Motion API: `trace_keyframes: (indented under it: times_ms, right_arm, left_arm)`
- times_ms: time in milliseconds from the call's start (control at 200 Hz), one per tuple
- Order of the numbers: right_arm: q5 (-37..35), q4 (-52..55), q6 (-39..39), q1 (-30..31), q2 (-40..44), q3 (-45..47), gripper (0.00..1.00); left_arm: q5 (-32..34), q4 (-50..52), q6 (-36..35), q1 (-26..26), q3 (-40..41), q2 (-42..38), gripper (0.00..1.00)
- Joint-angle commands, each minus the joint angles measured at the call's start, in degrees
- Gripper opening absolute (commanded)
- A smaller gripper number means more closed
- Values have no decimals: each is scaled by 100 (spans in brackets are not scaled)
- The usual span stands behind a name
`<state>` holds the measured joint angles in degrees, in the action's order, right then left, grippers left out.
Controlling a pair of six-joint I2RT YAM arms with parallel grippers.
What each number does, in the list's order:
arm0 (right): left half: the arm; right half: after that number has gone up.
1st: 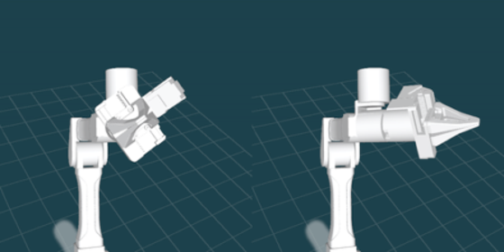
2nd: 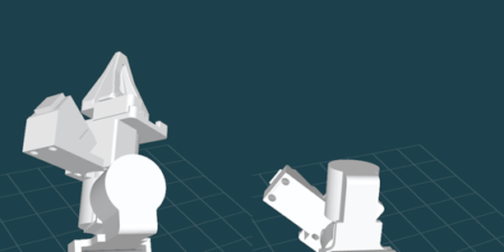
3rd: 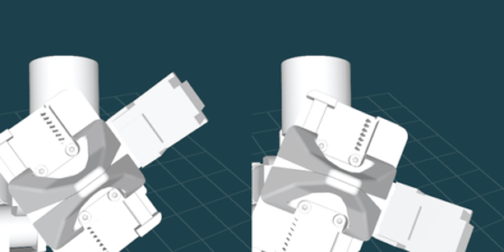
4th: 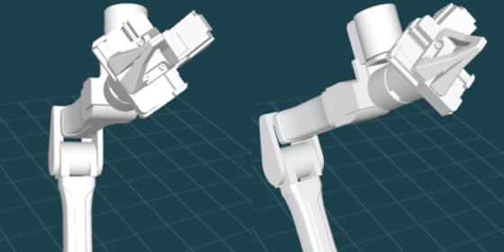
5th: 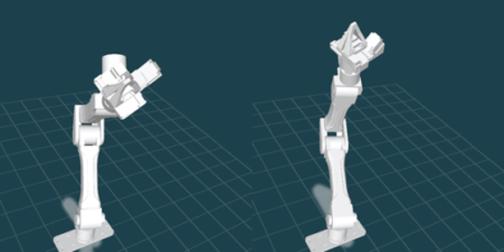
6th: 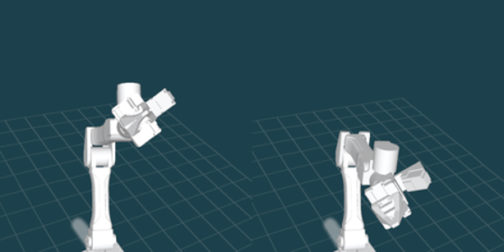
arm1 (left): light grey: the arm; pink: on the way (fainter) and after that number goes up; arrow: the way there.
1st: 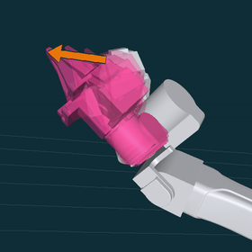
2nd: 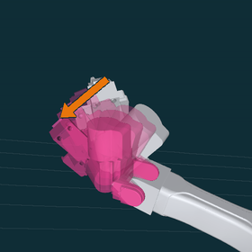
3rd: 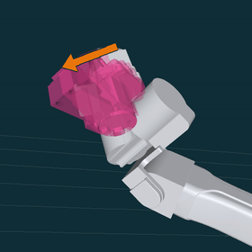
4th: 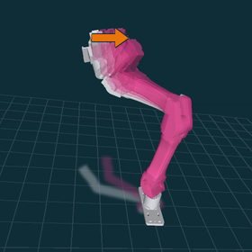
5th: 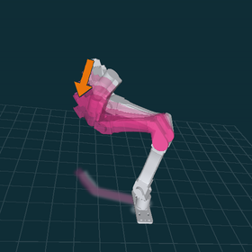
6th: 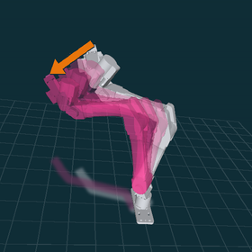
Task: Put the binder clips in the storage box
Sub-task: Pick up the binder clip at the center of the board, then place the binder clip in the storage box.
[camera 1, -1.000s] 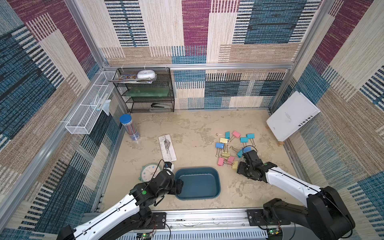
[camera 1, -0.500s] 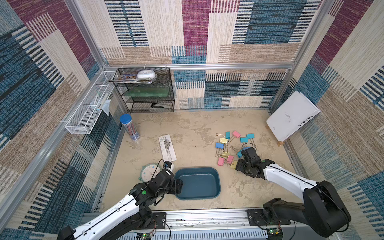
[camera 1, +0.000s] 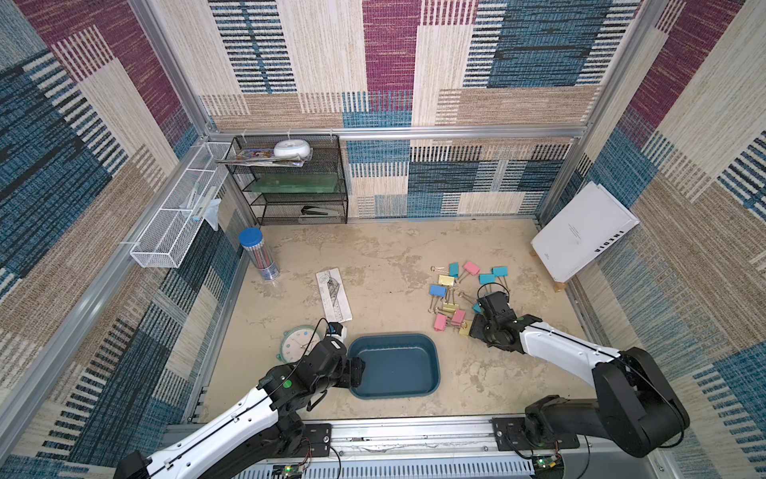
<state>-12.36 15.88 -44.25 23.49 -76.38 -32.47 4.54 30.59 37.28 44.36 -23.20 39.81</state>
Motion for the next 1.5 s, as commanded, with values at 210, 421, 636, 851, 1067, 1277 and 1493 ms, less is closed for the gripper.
trace_keyframes:
  times_ms: [210, 421, 636, 851, 1067, 1277, 1493]
  right_arm:
    - [138, 301, 140, -2, 169, 204, 58]
    - [198, 352, 232, -8, 234, 203, 46]
    - [89, 737, 451, -2, 610, -174, 38]
    - [229, 778, 540, 5, 694, -194, 32]
    - [604, 1237, 833, 121, 1310, -843, 32]
    - [1109, 1247, 614, 1271, 1046, -1559, 32]
    - [996, 821, 86, 3123, 97, -2200, 32]
  left_arm:
    - [19, 35, -69, -15, 9, 19, 83]
    - [39, 43, -67, -25, 9, 29, 83]
    - [95, 53, -72, -24, 17, 50, 83]
    - [118, 67, -64, -37, 18, 27, 83]
    - [97, 28, -71, -35, 4, 139, 83]
    - [134, -5, -54, -39, -60, 173, 83]
    - [188, -18, -79, -41, -159, 227, 83]
